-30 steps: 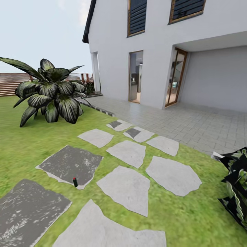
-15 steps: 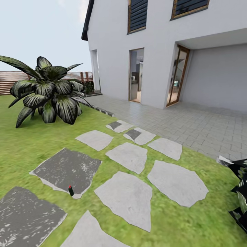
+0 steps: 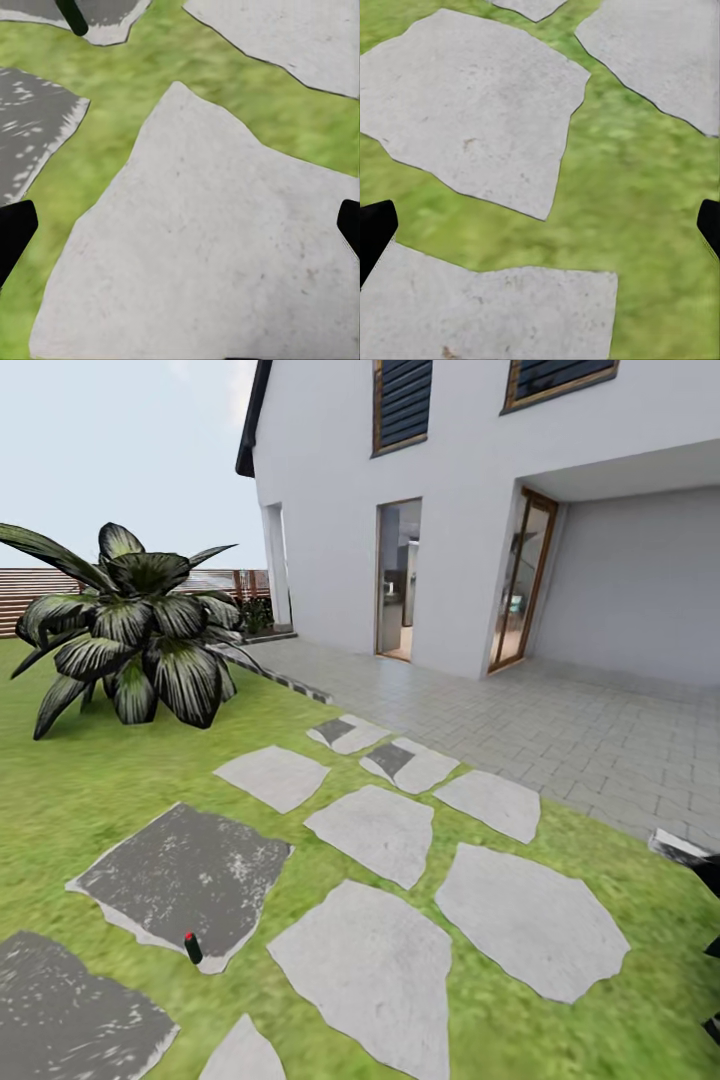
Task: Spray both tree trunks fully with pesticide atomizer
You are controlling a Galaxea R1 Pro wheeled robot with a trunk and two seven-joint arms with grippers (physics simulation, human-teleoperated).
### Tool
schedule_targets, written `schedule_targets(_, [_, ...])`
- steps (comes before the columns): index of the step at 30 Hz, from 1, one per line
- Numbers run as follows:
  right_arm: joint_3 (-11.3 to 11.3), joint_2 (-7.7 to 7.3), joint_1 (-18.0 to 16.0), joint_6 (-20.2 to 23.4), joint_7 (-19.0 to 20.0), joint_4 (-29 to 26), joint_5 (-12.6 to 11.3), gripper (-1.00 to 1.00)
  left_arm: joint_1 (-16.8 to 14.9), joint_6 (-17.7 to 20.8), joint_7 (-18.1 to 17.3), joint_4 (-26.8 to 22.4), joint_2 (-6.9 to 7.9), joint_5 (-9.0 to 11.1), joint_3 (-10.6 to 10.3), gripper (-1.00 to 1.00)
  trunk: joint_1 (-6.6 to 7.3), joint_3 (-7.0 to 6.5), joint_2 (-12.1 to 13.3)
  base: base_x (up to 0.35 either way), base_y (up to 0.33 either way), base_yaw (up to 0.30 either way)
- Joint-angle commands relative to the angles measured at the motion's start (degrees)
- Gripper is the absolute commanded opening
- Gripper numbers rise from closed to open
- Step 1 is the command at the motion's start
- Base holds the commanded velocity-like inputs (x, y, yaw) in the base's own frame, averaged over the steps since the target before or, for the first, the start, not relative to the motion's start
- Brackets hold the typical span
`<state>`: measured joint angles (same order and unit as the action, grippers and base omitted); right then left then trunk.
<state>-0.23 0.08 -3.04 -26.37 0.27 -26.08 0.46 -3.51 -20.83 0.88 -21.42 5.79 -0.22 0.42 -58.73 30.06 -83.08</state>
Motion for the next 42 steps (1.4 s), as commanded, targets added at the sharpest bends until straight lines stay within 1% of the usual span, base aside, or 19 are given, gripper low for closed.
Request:
schedule_targets(1, [-0.01,-0.03,-0.01,-1.09,0.00,0.04,-0.01,1.00,0.00,0.00,0.00,0.02,-0.01,-0.01,0.01,1.00,0.00,0.00,0.00,0.334,0.000,0.000])
schedule_targets(5, [0.08,-0.05,-0.01,-5.45,0.00,0.35,0.06,1.00,0.00,0.00,0.00,0.00,-0.06,-0.03,0.00,1.00,0.00,0.00,0.00,0.334,-0.014,0.000])
schedule_targets(9, [0.13,-0.06,-0.02,-6.69,0.12,0.40,0.07,1.00,0.00,0.00,0.00,-0.02,-0.06,-0.04,-0.01,1.00,0.00,0.00,0.00,0.321,-0.088,0.000])
schedule_targets(30, [0.35,-0.08,-0.04,-7.02,0.31,0.40,0.16,1.00,0.00,0.00,0.00,0.06,-0.08,-0.04,0.02,1.00,0.00,0.00,0.00,0.301,-0.131,0.005])
schedule_targets(34, [0.37,-0.08,-0.04,-7.02,0.29,0.42,0.16,1.00,0.00,0.00,0.00,0.06,-0.08,-0.04,0.02,1.00,0.00,0.01,0.00,0.290,-0.141,0.144])
schedule_targets(42, [0.41,-0.04,-0.04,-7.02,0.26,0.50,0.24,1.00,0.00,0.00,0.00,0.07,-0.08,-0.04,0.02,1.00,0.00,0.17,0.00,0.290,-0.142,0.255])
